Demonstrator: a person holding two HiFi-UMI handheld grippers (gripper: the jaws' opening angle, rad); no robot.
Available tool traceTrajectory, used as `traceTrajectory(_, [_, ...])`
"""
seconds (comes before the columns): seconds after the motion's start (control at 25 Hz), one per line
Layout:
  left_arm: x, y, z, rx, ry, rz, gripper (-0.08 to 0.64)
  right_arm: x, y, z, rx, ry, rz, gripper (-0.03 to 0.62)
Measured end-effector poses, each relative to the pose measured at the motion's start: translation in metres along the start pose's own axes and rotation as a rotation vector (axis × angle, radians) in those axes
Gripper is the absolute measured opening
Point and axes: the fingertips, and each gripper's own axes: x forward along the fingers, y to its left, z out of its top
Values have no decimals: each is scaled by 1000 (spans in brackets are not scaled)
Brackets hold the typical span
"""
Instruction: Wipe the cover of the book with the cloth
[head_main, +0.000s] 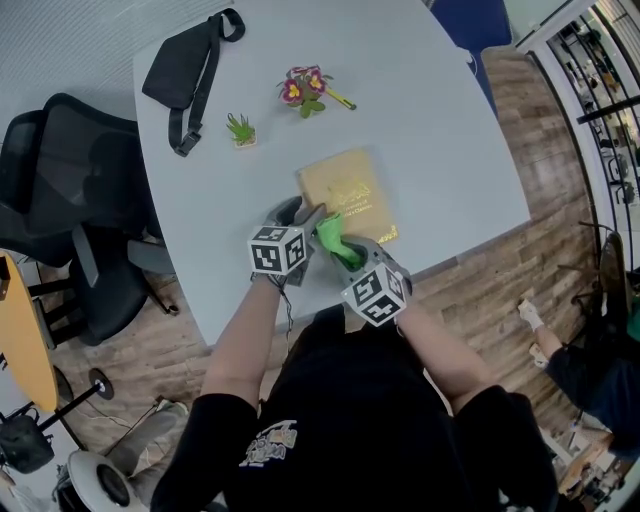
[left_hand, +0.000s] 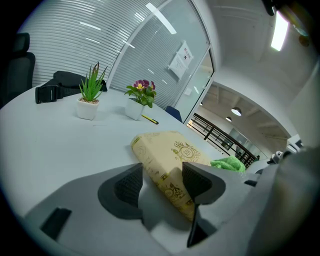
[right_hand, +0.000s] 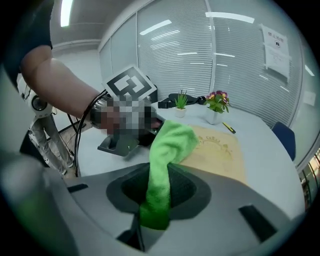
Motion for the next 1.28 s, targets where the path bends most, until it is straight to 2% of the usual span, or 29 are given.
traceTrajectory(0.64, [-1, 0, 0, -6, -2, -2, 253, -20, -49, -20, 109, -33, -108, 98])
traceTrajectory(0.92, [-1, -1, 0, -7, -4, -5, 253, -35, -80, -34, 206, -65, -176, 98])
traceTrajectory(1.28, [0, 0, 0, -16, 2, -8, 253, -52, -114, -53, 269, -58, -269, 98])
